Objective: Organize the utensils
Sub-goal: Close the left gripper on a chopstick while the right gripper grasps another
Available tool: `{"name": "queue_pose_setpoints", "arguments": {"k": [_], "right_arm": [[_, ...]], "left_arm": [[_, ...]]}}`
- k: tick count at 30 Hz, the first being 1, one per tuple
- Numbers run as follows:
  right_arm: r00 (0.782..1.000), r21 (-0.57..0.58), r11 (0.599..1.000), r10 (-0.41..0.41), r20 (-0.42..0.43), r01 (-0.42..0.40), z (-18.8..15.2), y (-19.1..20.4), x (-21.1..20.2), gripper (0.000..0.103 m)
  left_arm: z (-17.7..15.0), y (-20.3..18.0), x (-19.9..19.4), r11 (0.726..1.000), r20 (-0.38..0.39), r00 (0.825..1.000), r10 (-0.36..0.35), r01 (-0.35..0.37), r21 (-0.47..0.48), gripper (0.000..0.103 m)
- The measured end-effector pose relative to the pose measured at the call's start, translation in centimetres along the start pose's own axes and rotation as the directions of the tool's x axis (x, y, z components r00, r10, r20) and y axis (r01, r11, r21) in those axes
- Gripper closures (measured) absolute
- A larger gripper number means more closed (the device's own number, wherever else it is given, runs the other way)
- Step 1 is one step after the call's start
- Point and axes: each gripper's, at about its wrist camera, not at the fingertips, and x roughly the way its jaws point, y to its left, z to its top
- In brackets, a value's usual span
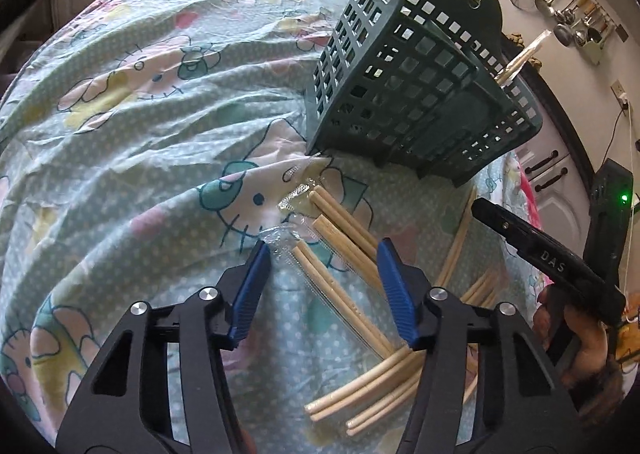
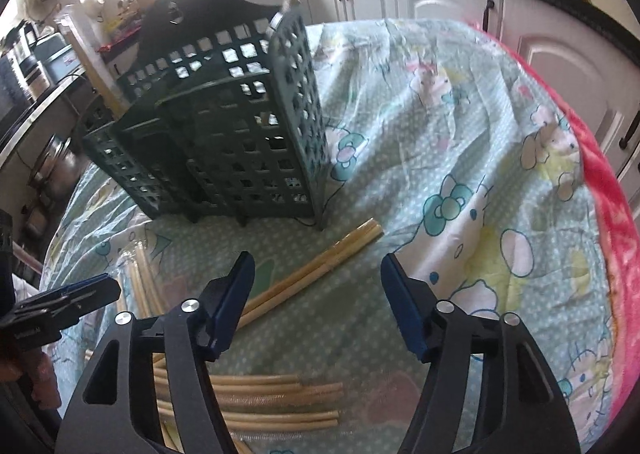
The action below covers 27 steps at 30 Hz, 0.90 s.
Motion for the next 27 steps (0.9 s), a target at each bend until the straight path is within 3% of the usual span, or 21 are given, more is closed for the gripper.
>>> {"name": "queue_pose_setpoints", "arguments": {"k": [4, 8, 17, 23, 27], "right_arm": [[0.999, 0.053, 0.999, 0.004, -0.038, -0.002, 0.3, -0.6, 1.2, 0.051], [0.998, 0.076, 0.997, -0.002, -0.058, 0.006, 0.5, -1.0, 1.9, 0.056], [0.998, 0.135, 0.991, 0.000, -0.064, 0.009, 0.8, -2.1, 2.2, 0.070], [0.997, 0.260, 0.963, 0.076, -0.026, -0.066, 0.8, -3.9, 1.6, 0.080], [0.993, 0.300, 0.947, 0.117, 0.007, -0.114, 1.2, -4.5, 1.0, 0.095]], "left_arm": [[0.1, 0.4, 0.3, 1.000, -0.008, 1.000, 0.022, -0.022, -0.007, 0.064], [0.3, 1.1, 0.5, 0.999, -0.011, 0.999, 0.045, -0.045, -0.013, 0.079], [0.5, 2.0, 0.3, 0.999, -0.005, 0.999, 0.039, -0.039, -0.031, 0.090], [0.9, 3.4, -0.2, 0.998, -0.003, 1.000, 0.012, -0.012, -0.062, 0.098], [1.0, 4.2, -0.8, 0.997, 0.014, 1.000, 0.011, -0.010, -0.079, 0.102]]}}
